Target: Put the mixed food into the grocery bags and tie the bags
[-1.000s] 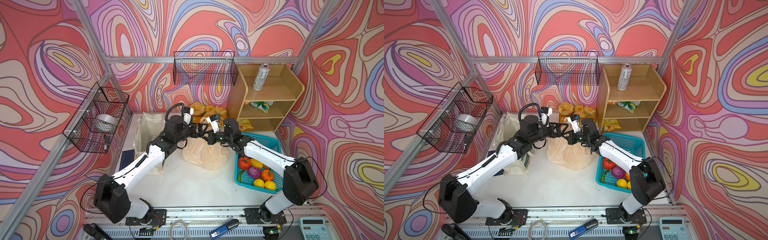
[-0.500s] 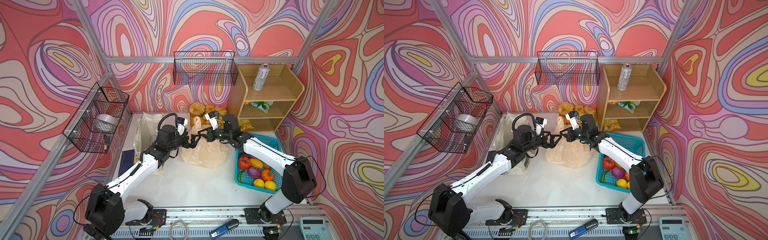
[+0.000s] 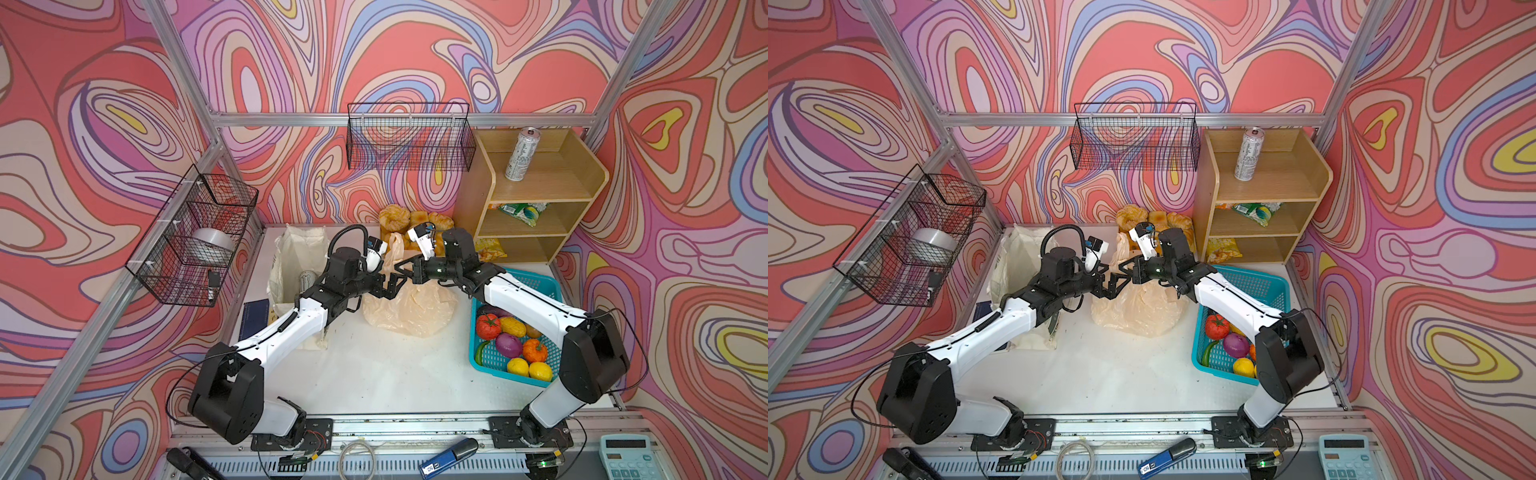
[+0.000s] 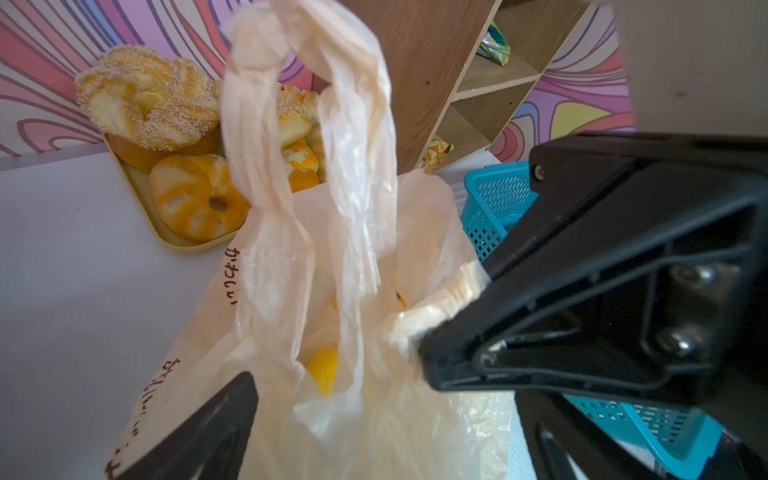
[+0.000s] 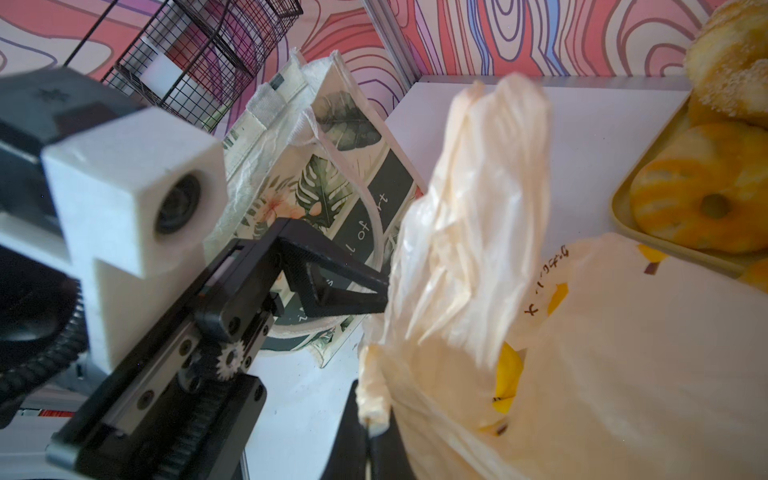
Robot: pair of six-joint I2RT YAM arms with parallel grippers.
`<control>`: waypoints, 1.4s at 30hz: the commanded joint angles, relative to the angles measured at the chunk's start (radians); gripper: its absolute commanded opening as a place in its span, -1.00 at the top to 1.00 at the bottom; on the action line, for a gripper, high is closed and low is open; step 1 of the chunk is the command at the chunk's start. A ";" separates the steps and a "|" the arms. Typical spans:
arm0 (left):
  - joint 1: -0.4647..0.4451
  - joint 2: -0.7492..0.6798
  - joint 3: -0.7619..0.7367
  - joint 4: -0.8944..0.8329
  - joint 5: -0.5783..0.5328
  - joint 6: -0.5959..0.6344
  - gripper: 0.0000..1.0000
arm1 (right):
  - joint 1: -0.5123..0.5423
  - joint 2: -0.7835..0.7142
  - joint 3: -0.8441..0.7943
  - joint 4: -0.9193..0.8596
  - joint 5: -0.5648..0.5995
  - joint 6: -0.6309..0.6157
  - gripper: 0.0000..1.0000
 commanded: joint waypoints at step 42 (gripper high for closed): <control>-0.035 0.068 -0.063 0.385 0.053 -0.096 0.83 | -0.137 -0.128 0.067 -0.001 -0.044 0.159 -0.26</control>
